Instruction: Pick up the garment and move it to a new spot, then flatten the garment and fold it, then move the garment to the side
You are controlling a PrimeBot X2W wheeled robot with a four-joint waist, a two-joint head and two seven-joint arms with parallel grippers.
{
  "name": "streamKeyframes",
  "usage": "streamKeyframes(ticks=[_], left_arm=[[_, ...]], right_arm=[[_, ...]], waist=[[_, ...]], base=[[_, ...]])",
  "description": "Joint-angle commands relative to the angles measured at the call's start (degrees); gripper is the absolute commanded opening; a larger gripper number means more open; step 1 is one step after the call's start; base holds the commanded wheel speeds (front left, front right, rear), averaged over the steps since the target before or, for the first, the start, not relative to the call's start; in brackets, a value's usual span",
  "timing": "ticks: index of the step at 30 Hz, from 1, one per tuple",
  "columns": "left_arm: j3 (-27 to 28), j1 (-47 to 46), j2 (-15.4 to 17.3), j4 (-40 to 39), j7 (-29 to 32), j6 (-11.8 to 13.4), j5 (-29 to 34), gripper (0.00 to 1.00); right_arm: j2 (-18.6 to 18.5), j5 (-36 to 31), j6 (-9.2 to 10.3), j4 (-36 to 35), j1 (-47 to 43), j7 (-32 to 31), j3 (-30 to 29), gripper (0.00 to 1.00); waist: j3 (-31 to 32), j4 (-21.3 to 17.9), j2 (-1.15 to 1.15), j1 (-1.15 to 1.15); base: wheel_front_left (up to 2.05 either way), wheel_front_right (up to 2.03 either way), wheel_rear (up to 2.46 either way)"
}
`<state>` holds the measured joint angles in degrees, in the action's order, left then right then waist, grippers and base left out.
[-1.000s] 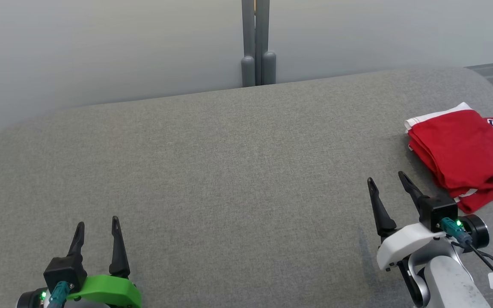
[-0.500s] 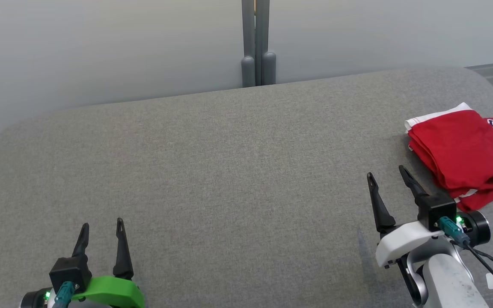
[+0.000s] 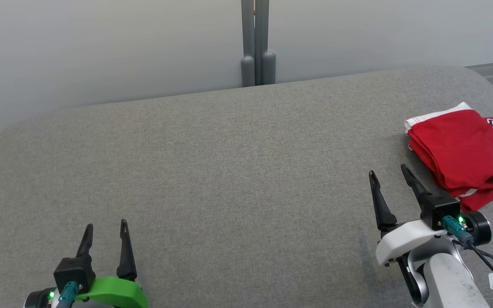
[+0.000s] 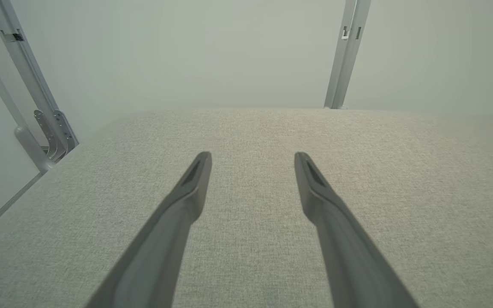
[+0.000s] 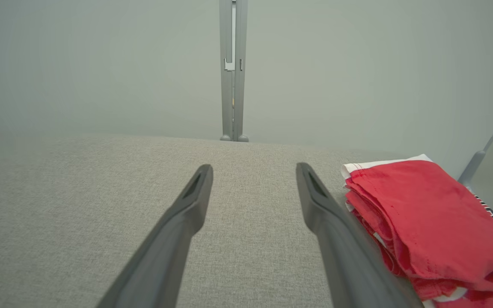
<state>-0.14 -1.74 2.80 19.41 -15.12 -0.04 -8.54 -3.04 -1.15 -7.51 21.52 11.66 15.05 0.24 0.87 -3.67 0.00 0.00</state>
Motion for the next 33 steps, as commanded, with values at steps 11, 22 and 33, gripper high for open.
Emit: streamKeyframes(ticks=[11, 22, 33], left_arm=[[-1.03, 0.11, 0.24, 0.44, 0.06, -0.24, -0.59, 1.00], [-1.20, -0.14, 0.00, 0.46, 0.00, -0.23, -0.53, 1.00], [-1.06, -0.43, 0.03, 0.41, 0.01, -0.40, -0.46, 1.00]], right_arm=[[0.05, 1.37, 0.06, -1.11, 0.21, 0.12, 0.16, 1.00], [0.09, 1.32, 0.00, -0.96, 0.28, 0.01, 0.30, 1.00], [0.08, 1.27, 0.01, -1.08, 0.50, 0.02, 0.67, 1.00]], waist=[[-0.13, 0.15, 0.00, 0.00], [-0.31, 0.43, 0.00, 0.00], [-0.48, 0.69, 0.00, 0.00]], base=[[0.00, 0.00, 0.00], [0.00, 0.00, 0.00], [0.00, 0.00, 0.00]])
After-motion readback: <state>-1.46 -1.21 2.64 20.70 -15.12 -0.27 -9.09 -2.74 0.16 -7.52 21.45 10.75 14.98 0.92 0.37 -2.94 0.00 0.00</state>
